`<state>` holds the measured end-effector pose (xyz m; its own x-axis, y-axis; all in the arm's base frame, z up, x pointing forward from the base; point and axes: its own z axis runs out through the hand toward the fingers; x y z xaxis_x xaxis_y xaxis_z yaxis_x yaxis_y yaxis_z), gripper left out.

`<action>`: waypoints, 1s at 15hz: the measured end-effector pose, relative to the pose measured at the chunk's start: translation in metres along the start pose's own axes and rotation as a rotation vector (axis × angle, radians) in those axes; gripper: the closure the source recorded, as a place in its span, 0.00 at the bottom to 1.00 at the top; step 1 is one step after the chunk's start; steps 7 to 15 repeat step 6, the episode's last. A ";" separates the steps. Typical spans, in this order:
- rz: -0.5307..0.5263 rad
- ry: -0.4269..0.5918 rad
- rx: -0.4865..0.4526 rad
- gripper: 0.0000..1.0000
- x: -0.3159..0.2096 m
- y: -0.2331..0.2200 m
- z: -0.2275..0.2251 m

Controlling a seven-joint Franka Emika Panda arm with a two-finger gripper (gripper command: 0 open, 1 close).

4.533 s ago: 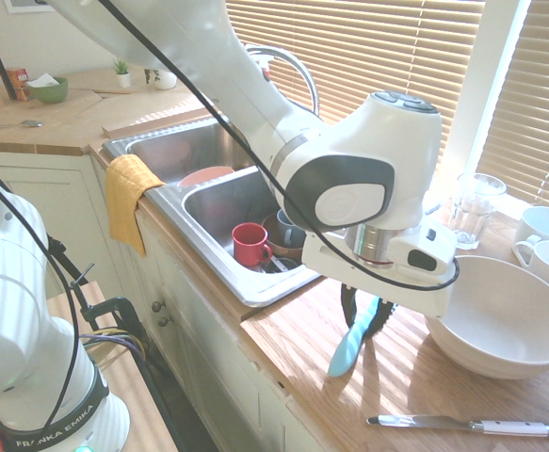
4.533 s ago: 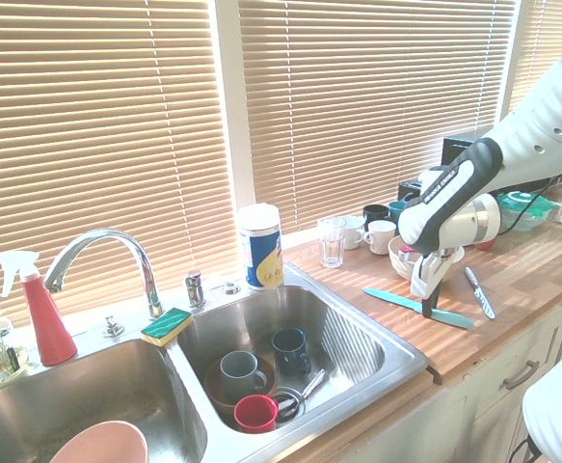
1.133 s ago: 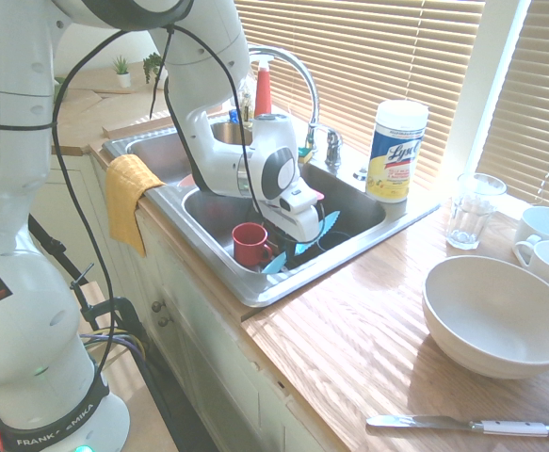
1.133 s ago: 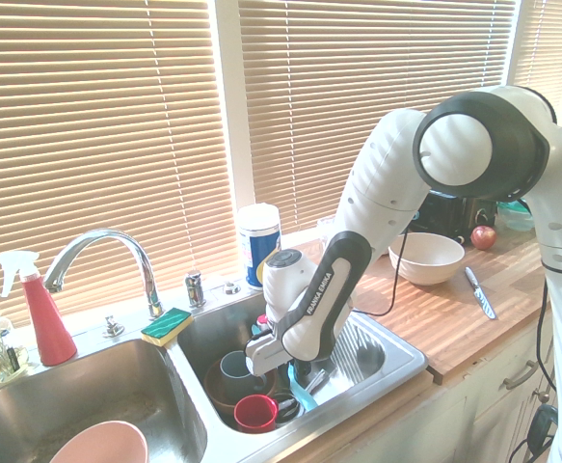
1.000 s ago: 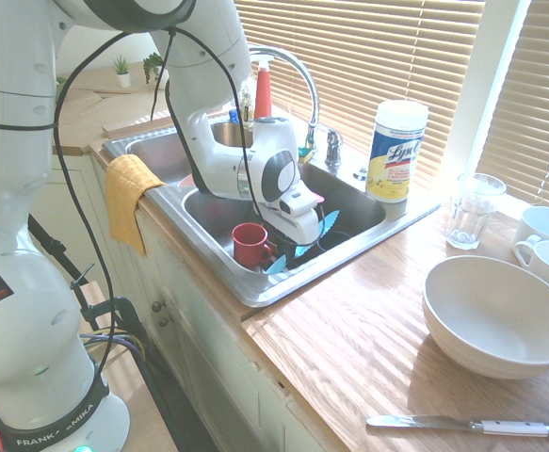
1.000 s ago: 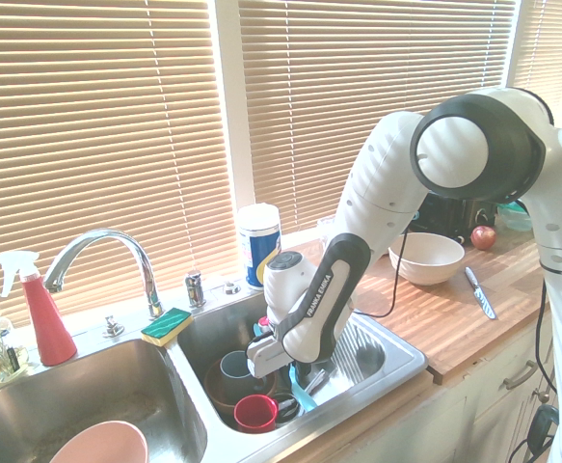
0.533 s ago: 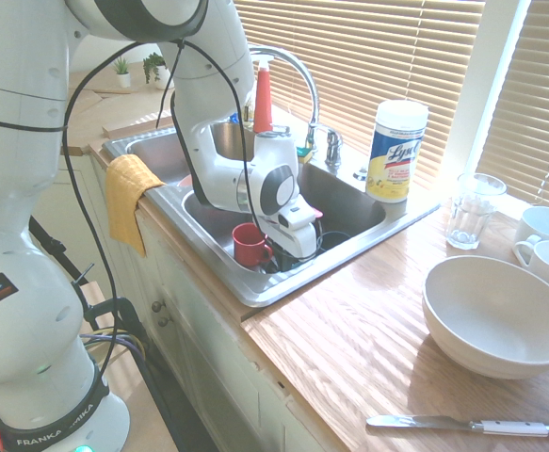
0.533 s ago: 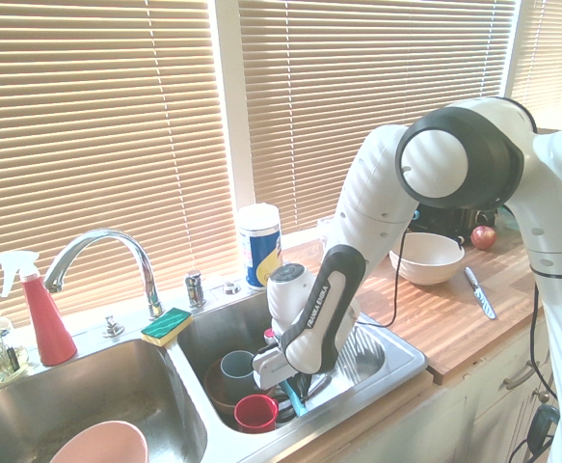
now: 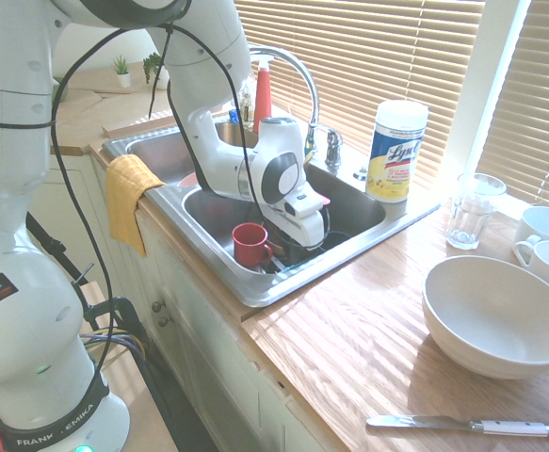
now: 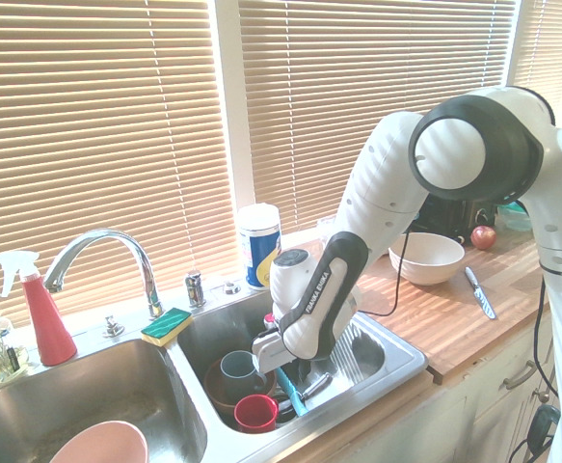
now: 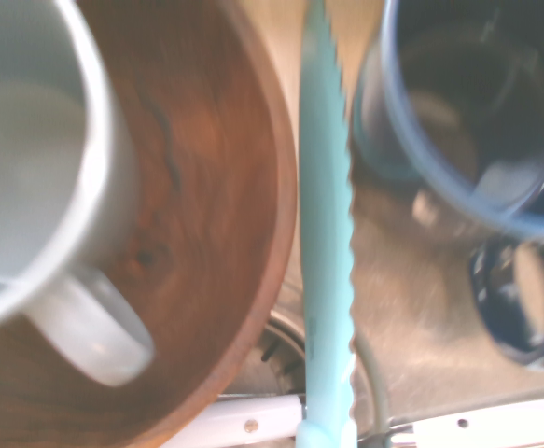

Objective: Put the knife into the sink

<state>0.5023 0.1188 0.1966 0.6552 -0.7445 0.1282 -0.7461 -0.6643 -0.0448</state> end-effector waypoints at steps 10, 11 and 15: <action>-0.016 0.017 0.023 0.00 0.011 -0.005 -0.062; -0.016 0.017 0.023 0.00 0.011 -0.005 -0.062; -0.016 0.017 0.023 0.00 0.011 -0.005 -0.062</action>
